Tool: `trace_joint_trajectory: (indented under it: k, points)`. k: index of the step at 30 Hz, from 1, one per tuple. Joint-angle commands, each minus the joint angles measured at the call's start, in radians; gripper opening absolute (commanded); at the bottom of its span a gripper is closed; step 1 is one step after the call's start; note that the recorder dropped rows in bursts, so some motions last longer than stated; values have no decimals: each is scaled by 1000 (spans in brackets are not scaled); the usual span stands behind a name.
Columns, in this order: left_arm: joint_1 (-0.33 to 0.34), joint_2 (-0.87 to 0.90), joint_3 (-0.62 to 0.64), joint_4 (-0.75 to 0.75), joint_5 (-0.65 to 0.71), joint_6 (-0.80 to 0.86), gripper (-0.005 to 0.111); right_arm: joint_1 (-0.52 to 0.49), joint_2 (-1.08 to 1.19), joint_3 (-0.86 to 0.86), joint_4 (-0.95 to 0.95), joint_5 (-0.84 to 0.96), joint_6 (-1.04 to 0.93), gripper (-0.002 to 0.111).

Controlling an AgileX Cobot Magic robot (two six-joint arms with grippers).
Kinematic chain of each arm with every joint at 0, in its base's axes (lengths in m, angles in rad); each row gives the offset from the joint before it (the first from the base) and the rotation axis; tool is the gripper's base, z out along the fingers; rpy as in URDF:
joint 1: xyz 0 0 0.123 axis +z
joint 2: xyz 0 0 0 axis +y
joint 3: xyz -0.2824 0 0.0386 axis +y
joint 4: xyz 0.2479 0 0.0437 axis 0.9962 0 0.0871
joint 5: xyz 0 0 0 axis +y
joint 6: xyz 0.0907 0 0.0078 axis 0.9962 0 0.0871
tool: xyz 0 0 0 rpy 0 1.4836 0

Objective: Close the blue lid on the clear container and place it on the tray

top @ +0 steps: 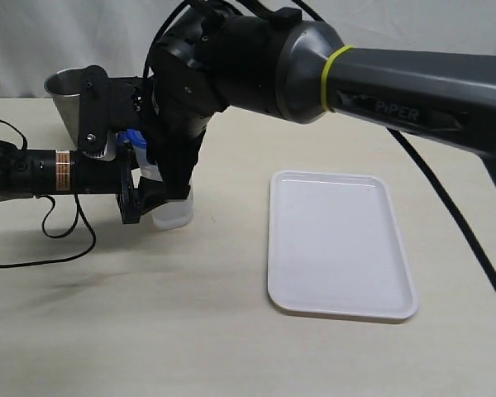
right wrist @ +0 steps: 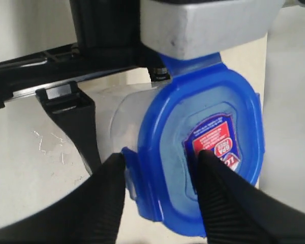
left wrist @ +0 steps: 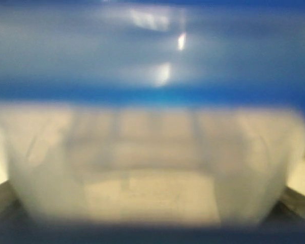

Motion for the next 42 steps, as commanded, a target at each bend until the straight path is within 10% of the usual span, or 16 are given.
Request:
trace_joint_trajectory:
  k: [1,27,42]
  points:
    - [-14,-2,5,94,-75,39,0,-16,102,95,66,63,15,25]
    - [-14,-2,5,21,-75,692,0,-28,-322,95,295,135,-63,48]
    - [-54,-2,5,41,-75,719,0,-170,-203,95,563,114,-300,48]
